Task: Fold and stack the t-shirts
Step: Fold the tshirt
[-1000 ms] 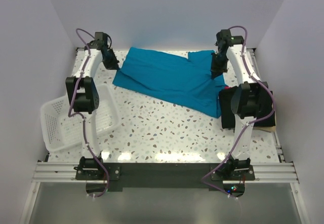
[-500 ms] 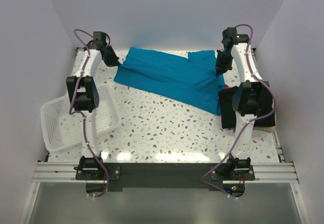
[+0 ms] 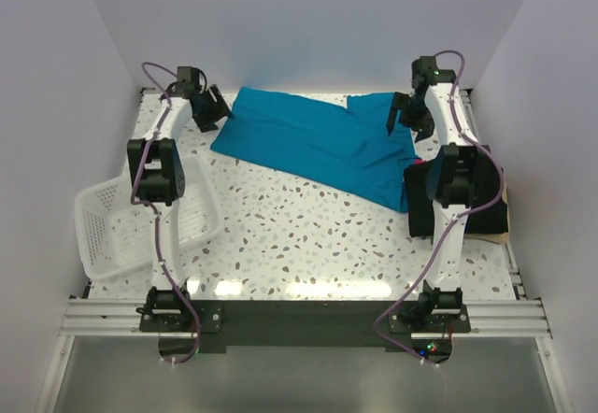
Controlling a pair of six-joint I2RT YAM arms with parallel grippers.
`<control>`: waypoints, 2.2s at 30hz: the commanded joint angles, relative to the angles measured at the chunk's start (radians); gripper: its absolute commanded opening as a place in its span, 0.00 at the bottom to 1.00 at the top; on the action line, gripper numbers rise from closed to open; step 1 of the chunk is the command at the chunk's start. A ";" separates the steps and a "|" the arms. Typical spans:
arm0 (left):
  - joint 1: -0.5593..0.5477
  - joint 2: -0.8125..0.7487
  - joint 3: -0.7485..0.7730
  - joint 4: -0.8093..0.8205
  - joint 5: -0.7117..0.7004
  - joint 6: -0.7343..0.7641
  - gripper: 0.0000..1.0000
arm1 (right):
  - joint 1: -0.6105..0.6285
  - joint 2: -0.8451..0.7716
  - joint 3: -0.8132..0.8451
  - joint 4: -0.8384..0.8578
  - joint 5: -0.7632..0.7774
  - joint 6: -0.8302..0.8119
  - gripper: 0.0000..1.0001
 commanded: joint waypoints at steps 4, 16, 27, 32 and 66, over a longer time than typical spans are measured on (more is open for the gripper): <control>-0.057 -0.139 -0.174 0.083 -0.012 -0.033 0.72 | 0.001 -0.196 -0.149 0.176 -0.013 -0.022 0.84; -0.019 -0.163 -0.392 0.084 -0.042 -0.103 0.75 | 0.162 -0.378 -0.601 0.317 -0.174 0.015 0.83; 0.076 -0.217 -0.434 0.100 -0.164 -0.031 0.76 | 0.244 -0.518 -0.830 0.328 -0.175 0.034 0.83; 0.073 -0.194 -0.373 0.122 -0.115 -0.007 0.77 | 0.245 -0.573 -0.939 0.325 -0.161 0.021 0.80; 0.078 -0.170 -0.337 0.122 -0.107 0.064 0.78 | 0.255 -0.524 -1.082 0.330 -0.063 0.020 0.14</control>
